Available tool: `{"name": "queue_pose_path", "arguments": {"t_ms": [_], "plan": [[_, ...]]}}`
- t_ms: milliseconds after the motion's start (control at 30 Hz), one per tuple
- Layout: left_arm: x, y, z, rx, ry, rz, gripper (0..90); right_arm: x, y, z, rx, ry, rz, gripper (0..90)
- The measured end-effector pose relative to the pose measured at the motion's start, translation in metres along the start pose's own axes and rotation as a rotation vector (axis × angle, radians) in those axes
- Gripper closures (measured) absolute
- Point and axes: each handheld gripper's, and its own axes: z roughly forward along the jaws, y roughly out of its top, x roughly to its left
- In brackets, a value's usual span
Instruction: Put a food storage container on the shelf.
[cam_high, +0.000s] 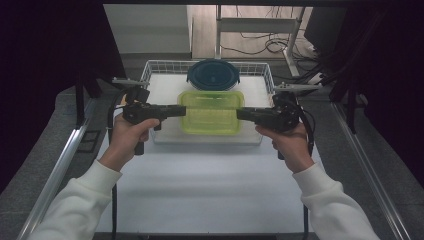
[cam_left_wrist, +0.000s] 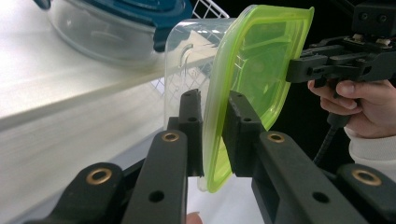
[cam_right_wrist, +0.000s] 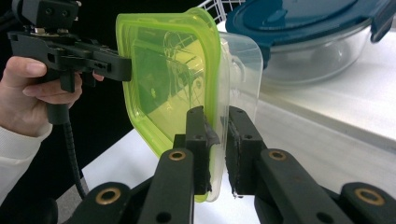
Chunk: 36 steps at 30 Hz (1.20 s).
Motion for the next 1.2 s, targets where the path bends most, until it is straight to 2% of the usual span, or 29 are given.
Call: {"name": "queue_pose_path", "arguments": {"t_ms": [333, 600, 833, 1200], "plan": [[0.0, 0.021, -0.002, -0.004, 0.008, 0.008, 79.5, -0.002, 0.019, -0.001, -0.01, -0.004, -0.018, 79.4], [0.005, 0.046, -0.003, -0.013, -0.003, 0.009, 79.7, -0.007, 0.046, -0.002, -0.027, 0.002, -0.028, 79.5], [0.012, 0.06, -0.001, -0.017, -0.012, -0.009, 79.7, -0.014, 0.063, 0.001, -0.025, 0.005, -0.024, 79.6], [0.023, 0.088, 0.002, 0.01, -0.002, -0.014, 79.7, -0.027, 0.084, 0.009, -0.03, 0.006, 0.003, 79.8]]}}
